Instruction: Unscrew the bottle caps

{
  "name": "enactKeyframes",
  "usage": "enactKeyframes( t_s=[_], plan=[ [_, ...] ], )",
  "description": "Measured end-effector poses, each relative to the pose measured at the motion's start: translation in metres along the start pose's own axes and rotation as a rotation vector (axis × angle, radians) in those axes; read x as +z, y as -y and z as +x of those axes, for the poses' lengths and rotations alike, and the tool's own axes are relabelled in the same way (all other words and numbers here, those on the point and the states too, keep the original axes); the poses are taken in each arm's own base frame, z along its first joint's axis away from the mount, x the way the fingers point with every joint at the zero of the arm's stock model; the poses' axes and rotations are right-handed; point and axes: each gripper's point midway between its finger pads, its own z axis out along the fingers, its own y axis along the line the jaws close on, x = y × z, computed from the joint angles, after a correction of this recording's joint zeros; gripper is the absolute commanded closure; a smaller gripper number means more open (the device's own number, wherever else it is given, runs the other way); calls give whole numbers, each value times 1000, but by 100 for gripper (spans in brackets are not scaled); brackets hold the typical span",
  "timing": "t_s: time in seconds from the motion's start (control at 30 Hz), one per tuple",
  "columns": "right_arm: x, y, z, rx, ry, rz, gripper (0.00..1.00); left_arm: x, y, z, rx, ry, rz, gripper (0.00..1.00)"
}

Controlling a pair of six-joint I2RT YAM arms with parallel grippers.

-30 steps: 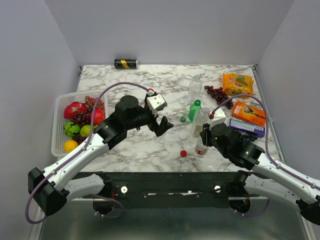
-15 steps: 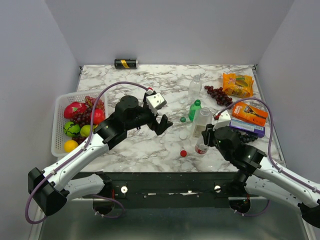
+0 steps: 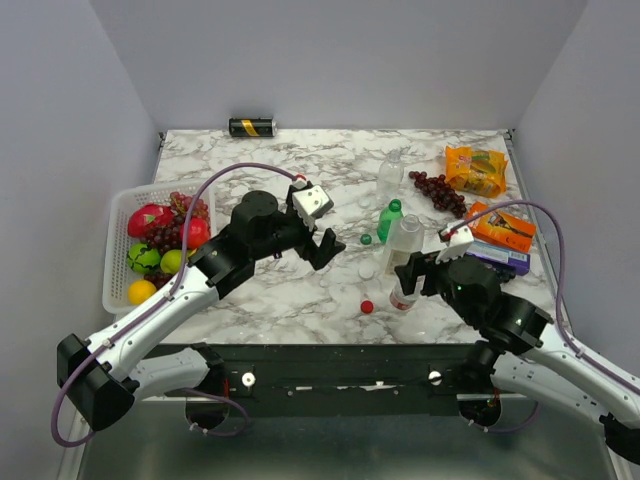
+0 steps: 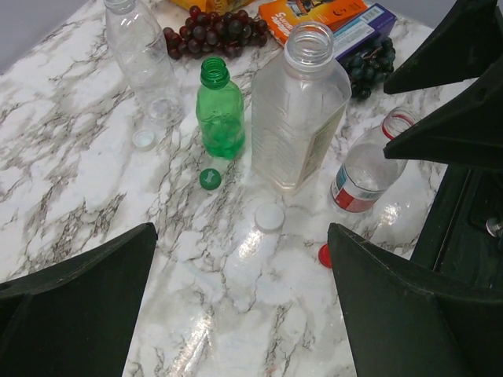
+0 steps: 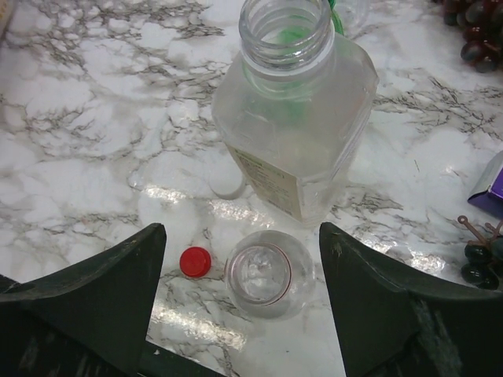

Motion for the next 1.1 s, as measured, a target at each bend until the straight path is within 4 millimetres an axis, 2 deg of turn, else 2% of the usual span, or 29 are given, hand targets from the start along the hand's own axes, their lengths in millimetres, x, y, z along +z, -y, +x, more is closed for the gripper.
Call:
enactKeyframes(
  t_s=[0.17, 0.33, 0.4, 0.5, 0.63, 0.73, 0.8, 0.87, 1.1],
  plan=[
    [-15, -5, -34, 15, 78, -33, 4, -1, -11, 1, -21, -3, -55, 1],
    [-18, -10, -86, -4, 182, -45, 4, -10, -50, 3, -122, 5, -204, 1],
    [-8, -1, -107, 3, 213, -23, 4, -19, -75, 3, -174, 19, -301, 1],
    [10, 26, -130, 36, 236, 22, 4, -35, -101, 1, -219, 47, -421, 1],
    [24, 77, -146, 111, 246, 85, 4, -68, -132, -11, -271, 124, -585, 1],
    [19, 114, -154, 173, 274, 131, 4, -97, -154, -20, -290, 185, -710, 1],
    [12, 130, -158, 195, 296, 158, 3, -110, -161, -24, -291, 211, -774, 1],
    [5, 136, -161, 203, 316, 170, 3, -118, -166, -26, -291, 221, -820, 1],
    [-13, 130, -170, 181, 384, 165, 3, -135, -179, -27, -298, 229, -943, 1]
  ],
)
